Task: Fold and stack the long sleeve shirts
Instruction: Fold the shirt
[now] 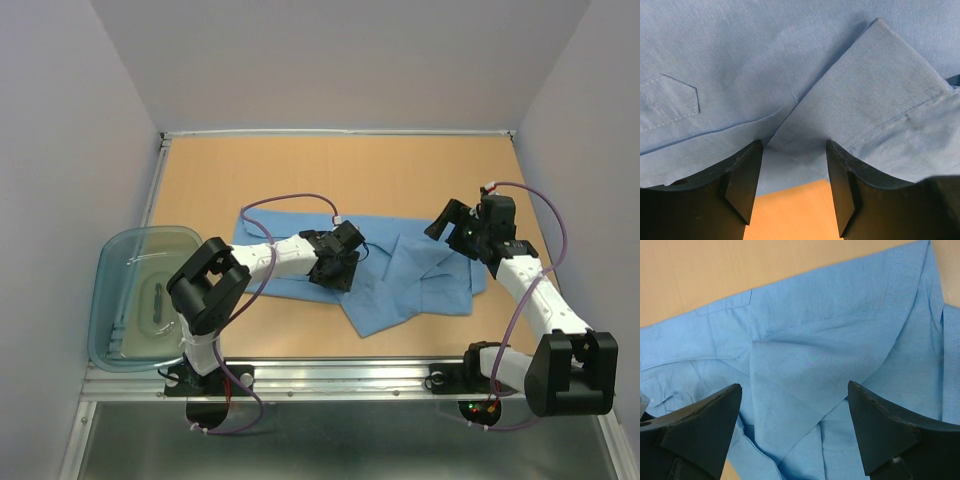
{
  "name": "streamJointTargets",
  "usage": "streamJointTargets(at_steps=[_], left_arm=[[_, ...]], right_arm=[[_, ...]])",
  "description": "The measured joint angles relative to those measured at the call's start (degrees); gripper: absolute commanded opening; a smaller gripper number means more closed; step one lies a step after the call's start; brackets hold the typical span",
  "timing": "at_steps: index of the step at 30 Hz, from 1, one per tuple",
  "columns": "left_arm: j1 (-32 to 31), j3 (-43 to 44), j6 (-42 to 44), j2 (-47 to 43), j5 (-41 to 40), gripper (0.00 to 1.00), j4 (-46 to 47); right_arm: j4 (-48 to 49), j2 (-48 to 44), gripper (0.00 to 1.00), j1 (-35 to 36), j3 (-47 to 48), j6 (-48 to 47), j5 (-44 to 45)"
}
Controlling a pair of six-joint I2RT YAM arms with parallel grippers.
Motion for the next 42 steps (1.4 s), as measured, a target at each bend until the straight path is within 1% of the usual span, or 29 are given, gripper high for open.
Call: streamJointTargets(at_steps=[5, 8, 10, 11, 13, 14, 16, 18, 20, 24, 28, 31, 34, 37, 42], left_arm=[[0.17, 0.00, -0.02, 0.02, 0.00, 0.54, 0.02], [0.33, 0.00, -0.09, 0.02, -0.04, 0.37, -0.02], [0.35, 0.00, -0.17, 0.02, -0.13, 0.33, -0.07], [0.35, 0.00, -0.22, 0.02, -0.17, 0.29, -0.11], [0.35, 0.00, -0.28, 0.02, -0.22, 0.24, -0.15], [0.35, 0.00, -0.28, 0.02, -0.22, 0.19, -0.22], [0.35, 0.00, -0.26, 0.02, -0.22, 0.16, -0.31], [0.35, 0.00, -0.37, 0.02, -0.22, 0.06, -0.50], [0.35, 0.00, -0.35, 0.00, -0.20, 0.00, -0.66], [0.35, 0.57, -0.33, -0.11, -0.22, 0.00, -1.60], [0.33, 2.62, -0.20, -1.79, -0.50, 0.00, -4.42], [0.31, 8.55, 0.55, -5.16, -1.95, 0.00, -8.09], [0.31, 15.47, 2.23, -9.14, -4.17, 0.00, -9.01], [0.31, 19.89, 6.10, -13.75, -6.60, 0.00, -8.74], [0.31, 23.50, 17.57, -20.22, -11.02, 0.00, -5.68]], right_arm=[[0.02, 0.00, 0.91, 0.00, 0.00, -0.02, 0.02], [0.02, 0.00, 0.91, 0.00, 0.00, -0.04, 0.02], [0.02, 0.00, 0.91, 0.00, 0.00, -0.04, 0.02], [0.02, 0.00, 0.91, 0.00, 0.00, -0.04, 0.02], [0.02, 0.00, 0.91, 0.00, 0.00, -0.04, 0.02], [0.02, 0.00, 0.91, 0.00, 0.00, -0.04, 0.02], [0.02, 0.00, 0.91, 0.00, 0.00, -0.04, 0.02], [0.02, 0.00, 0.91, 0.00, 0.00, -0.04, 0.02], [0.02, 0.00, 0.91, 0.00, 0.00, -0.04, 0.02], [0.02, 0.00, 0.91, 0.00, 0.00, -0.04, 0.02], [0.02, 0.00, 0.91, 0.00, 0.00, -0.04, 0.17], [0.02, 0.00, 0.91, 0.00, 0.00, -0.04, 0.17], [0.02, 0.00, 0.91, 0.00, 0.00, -0.02, 0.17], [0.02, 0.00, 0.91, 0.00, 0.00, 0.00, 0.17], [0.00, -0.02, 0.91, 0.00, 0.00, 0.07, 0.17]])
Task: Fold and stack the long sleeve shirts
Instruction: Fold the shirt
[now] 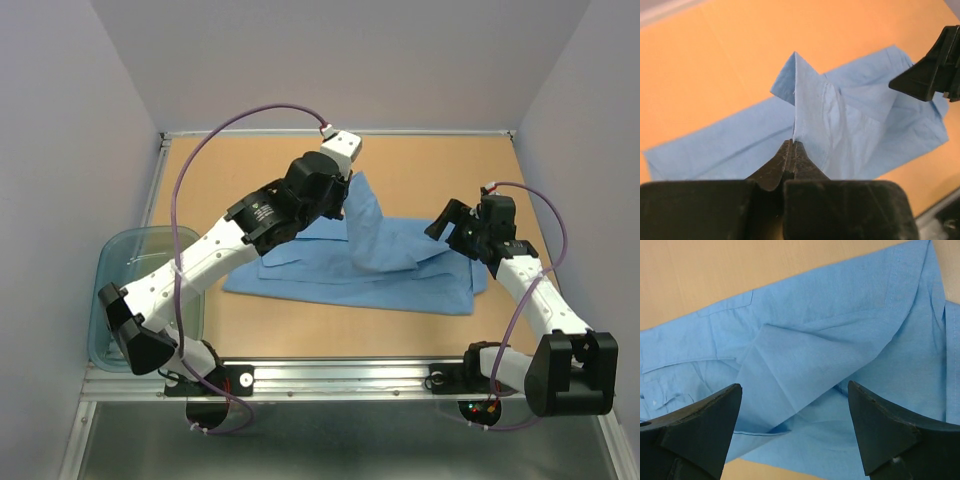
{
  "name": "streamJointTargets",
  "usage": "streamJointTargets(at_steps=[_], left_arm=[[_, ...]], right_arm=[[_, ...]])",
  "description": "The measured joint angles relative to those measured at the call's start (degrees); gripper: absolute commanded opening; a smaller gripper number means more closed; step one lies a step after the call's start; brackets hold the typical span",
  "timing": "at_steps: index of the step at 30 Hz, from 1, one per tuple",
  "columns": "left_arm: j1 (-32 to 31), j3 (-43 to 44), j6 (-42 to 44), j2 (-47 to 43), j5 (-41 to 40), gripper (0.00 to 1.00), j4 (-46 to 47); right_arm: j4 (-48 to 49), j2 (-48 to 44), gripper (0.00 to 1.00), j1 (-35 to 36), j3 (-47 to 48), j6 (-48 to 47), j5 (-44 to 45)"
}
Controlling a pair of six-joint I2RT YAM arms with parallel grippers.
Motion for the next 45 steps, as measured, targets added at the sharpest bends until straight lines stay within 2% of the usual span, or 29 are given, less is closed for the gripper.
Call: streamJointTargets(at_steps=[6, 14, 19, 22, 26, 29, 33, 36, 40, 41, 42, 45], left_arm=[[0.00, 0.15, 16.96, -1.66, -0.11, 0.00, 9.73], [0.09, 0.15, 40.30, -0.70, 7.43, 0.00, 27.56], [0.15, 0.37, 55.36, 1.57, 18.75, 0.00, 33.88], [0.20, 0.37, 61.99, 1.84, 29.66, 0.00, 34.01], [0.15, -1.40, 66.47, 0.09, 45.03, 0.19, 31.08], [-0.11, -9.97, 67.38, -6.12, 55.34, 0.32, 27.21], [-2.95, -23.06, 64.83, -14.93, 64.48, 0.64, 23.63], [-7.28, -29.99, 60.65, -18.49, 66.95, 0.84, 23.32], [-10.01, -36.00, 53.00, -20.06, 67.19, 0.86, 26.10], [-10.08, -39.34, 47.54, -21.24, 64.32, 0.89, 29.31], [-10.08, -40.39, 46.12, -21.75, 63.54, 0.91, 30.32], [-10.10, -46.73, 32.61, -24.35, 50.99, 0.95, 38.62]], right_arm=[[-0.04, -0.87, 0.91, 0.00, 0.02, 0.39, -0.22], [-0.13, -5.84, 0.90, 0.00, 0.09, 0.39, -0.02], [-0.15, -10.45, 0.90, 0.00, 0.09, 0.39, 1.57], [-0.24, -13.99, 0.90, 0.00, 0.11, 0.66, 4.28], [-1.62, -20.00, 0.90, 0.02, 0.11, 1.36, 10.67], [-2.27, -24.48, 0.91, 0.09, 0.11, 1.90, 16.61], [-2.86, -27.10, 0.93, 0.20, 0.22, 1.88, 21.53], [-3.28, -25.42, 0.93, 0.24, 1.14, 0.68, 19.63], [-4.20, -18.73, 0.92, 0.28, 3.26, -2.16, 11.78], [-5.29, -16.70, 0.91, 0.28, 4.02, -2.80, 9.46], [-5.77, -15.30, 0.91, 0.28, 4.31, -3.08, 8.68], [-9.25, -9.73, 0.90, 0.48, 5.07, -4.44, 4.87]])
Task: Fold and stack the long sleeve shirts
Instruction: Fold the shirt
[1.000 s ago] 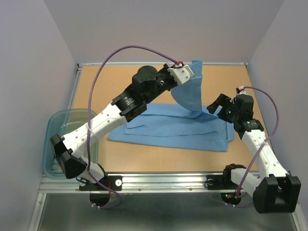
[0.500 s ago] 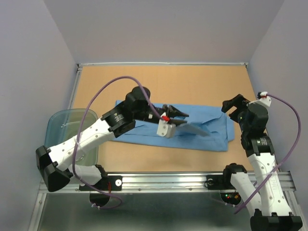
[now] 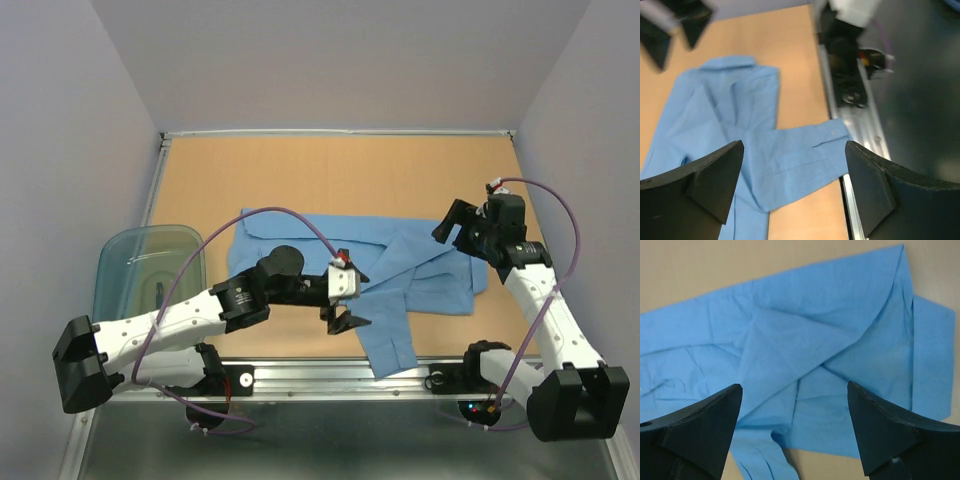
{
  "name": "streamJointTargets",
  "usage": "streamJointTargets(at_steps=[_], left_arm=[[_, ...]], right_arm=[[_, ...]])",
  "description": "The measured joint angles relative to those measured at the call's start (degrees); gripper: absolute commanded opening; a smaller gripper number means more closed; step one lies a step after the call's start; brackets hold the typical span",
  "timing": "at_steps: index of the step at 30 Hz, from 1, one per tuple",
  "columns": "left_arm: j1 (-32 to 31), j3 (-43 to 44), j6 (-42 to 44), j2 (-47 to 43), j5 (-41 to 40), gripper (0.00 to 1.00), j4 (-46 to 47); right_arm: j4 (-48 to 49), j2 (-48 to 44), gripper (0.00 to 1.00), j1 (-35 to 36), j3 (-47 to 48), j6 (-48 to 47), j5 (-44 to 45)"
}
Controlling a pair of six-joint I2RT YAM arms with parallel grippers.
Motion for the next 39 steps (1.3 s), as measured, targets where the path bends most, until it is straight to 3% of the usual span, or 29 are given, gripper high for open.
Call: streamJointTargets(at_steps=[5, 8, 12, 22, 29, 39], left_arm=[[0.11, 1.86, -20.90, 3.80, -25.22, 0.94, 2.10], [0.46, 7.28, -33.00, 10.36, -35.06, 0.94, -1.92], [0.66, 12.17, -45.33, 18.29, -40.70, 0.89, -9.51], [2.38, 15.23, -57.09, 26.56, -44.15, 0.77, -22.97], [2.54, 16.55, -57.33, 31.91, -40.39, 0.72, -24.65], [2.56, 21.09, -55.21, 40.68, -39.58, 0.71, -25.70]], right_arm=[[-5.95, 4.09, 0.89, 3.69, -0.48, 0.35, -1.09], [-7.50, 4.15, 0.89, 10.82, -0.83, 2.71, 1.62], [-7.69, 4.55, 0.88, 15.50, -0.83, 7.45, 5.92], [-5.38, 11.52, 0.88, 24.02, -0.83, 14.45, 13.09], [-2.43, 12.20, 0.88, 24.59, -0.83, 15.82, 16.65], [1.22, 17.35, 0.78, 24.59, -2.47, 18.03, 22.29]])
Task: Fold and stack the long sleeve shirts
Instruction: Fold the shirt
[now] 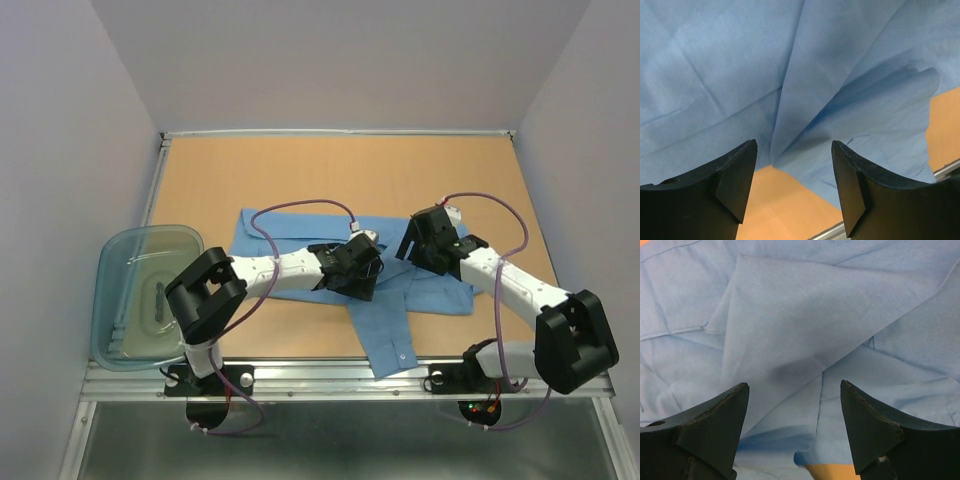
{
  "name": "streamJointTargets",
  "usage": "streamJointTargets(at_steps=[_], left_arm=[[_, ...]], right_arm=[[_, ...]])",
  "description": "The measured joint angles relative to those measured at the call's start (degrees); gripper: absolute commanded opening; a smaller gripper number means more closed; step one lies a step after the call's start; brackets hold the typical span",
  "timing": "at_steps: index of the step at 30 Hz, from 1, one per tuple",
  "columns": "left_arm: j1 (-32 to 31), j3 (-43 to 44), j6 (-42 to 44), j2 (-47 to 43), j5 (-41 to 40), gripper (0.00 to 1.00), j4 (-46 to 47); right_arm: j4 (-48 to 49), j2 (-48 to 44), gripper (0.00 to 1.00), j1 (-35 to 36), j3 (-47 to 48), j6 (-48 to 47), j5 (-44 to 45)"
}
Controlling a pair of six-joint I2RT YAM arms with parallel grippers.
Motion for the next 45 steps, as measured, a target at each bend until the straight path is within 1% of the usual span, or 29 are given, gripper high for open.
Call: streamJointTargets(at_steps=[3, 6, 11, 13, 17, 21, 23, 25, 27, 31, 33, 35, 36, 38, 39, 40, 42, 45], left_arm=[[0.26, 2.36, 1.36, 2.75, -0.20, 0.70, 0.04], [1.14, 3.58, 2.49, 5.16, -0.24, 0.69, 0.28], [4.98, 5.14, 4.04, 6.62, -0.09, 0.68, 0.42], [7.17, 7.69, 5.14, 8.22, -0.22, 0.68, 0.52], [10.60, 14.64, 7.69, 12.79, -0.59, 0.68, 0.39], [13.00, 21.79, 10.73, 16.63, -1.31, 0.73, 0.22], [13.64, 23.45, 11.82, 16.74, -1.75, 0.80, -0.13], [13.49, 23.04, 12.04, 15.54, -1.95, 0.85, -0.46], [12.61, 19.89, 11.63, 12.04, -2.34, 0.89, -0.37], [8.83, 10.56, 9.46, 1.81, -1.90, 0.90, -1.92], [6.91, 7.58, 8.83, -1.27, -0.50, 0.90, -2.05], [4.92, 4.90, 7.98, -2.84, 1.20, 0.87, -1.97], [4.24, 3.93, 7.67, -2.89, 1.79, 0.84, -1.97], [3.37, 2.01, 6.99, -2.71, 2.62, 0.81, -2.05], [3.04, 0.96, 6.62, -2.49, 2.89, 0.76, -2.47], [2.95, 0.57, 6.36, -2.29, 3.10, 0.74, -2.78], [2.32, 0.46, 5.97, -1.07, 3.21, 0.71, -3.21], [1.44, 0.46, 5.20, 0.50, 2.80, 0.68, -3.26]], right_arm=[[1.84, 1.97, 0.77, -0.92, -1.01, 0.79, 0.35], [4.07, 4.92, 0.77, -3.32, -1.49, 1.03, -0.35], [9.20, 11.10, 0.77, -9.86, -1.40, 1.03, -2.84], [10.91, 12.83, 0.77, -11.15, -0.68, 1.01, -3.63], [13.94, 18.29, 0.77, -13.38, 4.04, 0.96, -4.17], [15.10, 24.06, 0.78, -15.06, 10.29, 0.33, -4.66], [15.41, 25.05, 0.81, -15.93, 12.20, -0.63, -4.85], [15.37, 24.46, 0.83, -16.31, 12.76, -1.90, -5.01], [14.45, 21.86, 0.84, -16.65, 12.76, -3.08, -5.27], [14.12, 14.03, 0.86, -16.72, 11.56, -4.72, -6.95], [14.40, 8.52, 0.86, -16.72, 8.87, -5.25, -8.20], [14.01, 3.89, 0.86, -16.72, 6.14, -5.49, -9.68], [13.94, 1.90, 0.86, -16.72, 4.57, -5.55, -10.43], [13.53, -1.51, 0.86, -16.72, 1.70, -5.70, -11.78], [12.96, -2.91, 0.86, -16.72, 0.59, -5.70, -12.26], [12.52, -4.72, 0.86, -16.72, -0.87, -5.70, -12.92], [11.78, -6.78, 0.86, -16.72, -2.34, -5.70, -13.51], [10.97, -8.55, 0.86, -16.72, -3.34, -5.68, -14.19]])
